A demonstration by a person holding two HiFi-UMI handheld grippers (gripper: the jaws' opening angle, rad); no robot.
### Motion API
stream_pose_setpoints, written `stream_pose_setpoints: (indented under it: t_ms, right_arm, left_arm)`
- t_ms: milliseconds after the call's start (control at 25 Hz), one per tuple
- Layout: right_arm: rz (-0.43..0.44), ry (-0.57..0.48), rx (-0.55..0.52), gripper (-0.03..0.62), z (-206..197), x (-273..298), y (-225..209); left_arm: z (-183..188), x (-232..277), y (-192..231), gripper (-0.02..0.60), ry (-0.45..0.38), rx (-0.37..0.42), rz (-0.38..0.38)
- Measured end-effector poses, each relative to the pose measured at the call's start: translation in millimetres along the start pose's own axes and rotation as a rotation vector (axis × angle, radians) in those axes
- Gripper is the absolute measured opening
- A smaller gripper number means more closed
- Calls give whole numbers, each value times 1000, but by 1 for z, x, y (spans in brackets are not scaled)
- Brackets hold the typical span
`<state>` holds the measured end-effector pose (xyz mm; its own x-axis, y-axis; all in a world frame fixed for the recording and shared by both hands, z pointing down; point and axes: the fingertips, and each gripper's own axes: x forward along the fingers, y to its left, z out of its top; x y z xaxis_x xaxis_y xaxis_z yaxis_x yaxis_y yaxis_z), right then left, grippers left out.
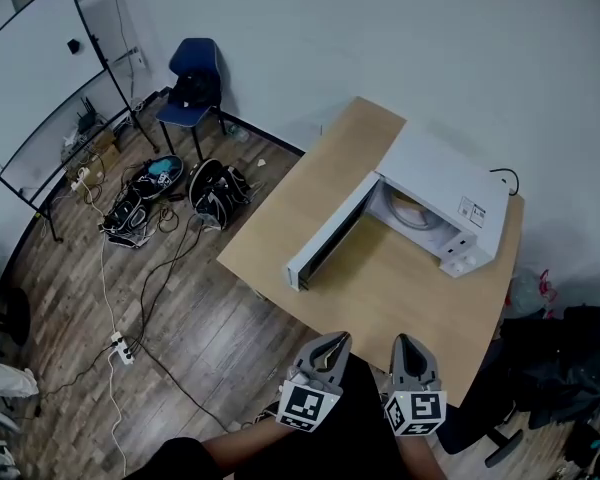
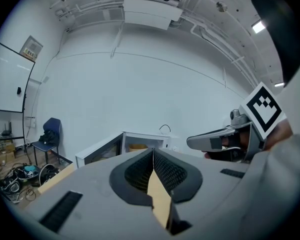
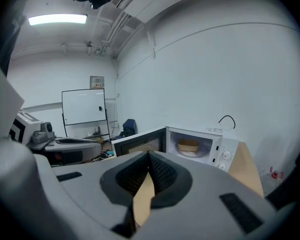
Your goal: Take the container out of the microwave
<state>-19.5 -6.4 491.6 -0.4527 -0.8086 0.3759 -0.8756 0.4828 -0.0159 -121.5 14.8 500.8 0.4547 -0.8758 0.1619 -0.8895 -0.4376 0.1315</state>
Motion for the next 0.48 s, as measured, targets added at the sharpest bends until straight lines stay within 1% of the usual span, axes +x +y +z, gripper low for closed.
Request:
stream_pose_setpoints:
  t_ms: [240,400,480]
  right_arm:
    - [-13,-18,36,57,2,22,-25]
    - [-22,-29,52,57,8,40,-44]
    - [-26,-29,60,57,10,49,-53]
  left_arm:
    - [9,33,4,12,0,28,-18]
    - [20,60,9,12,-7,22,-36]
    - [20,76,12,12,5,31,-47]
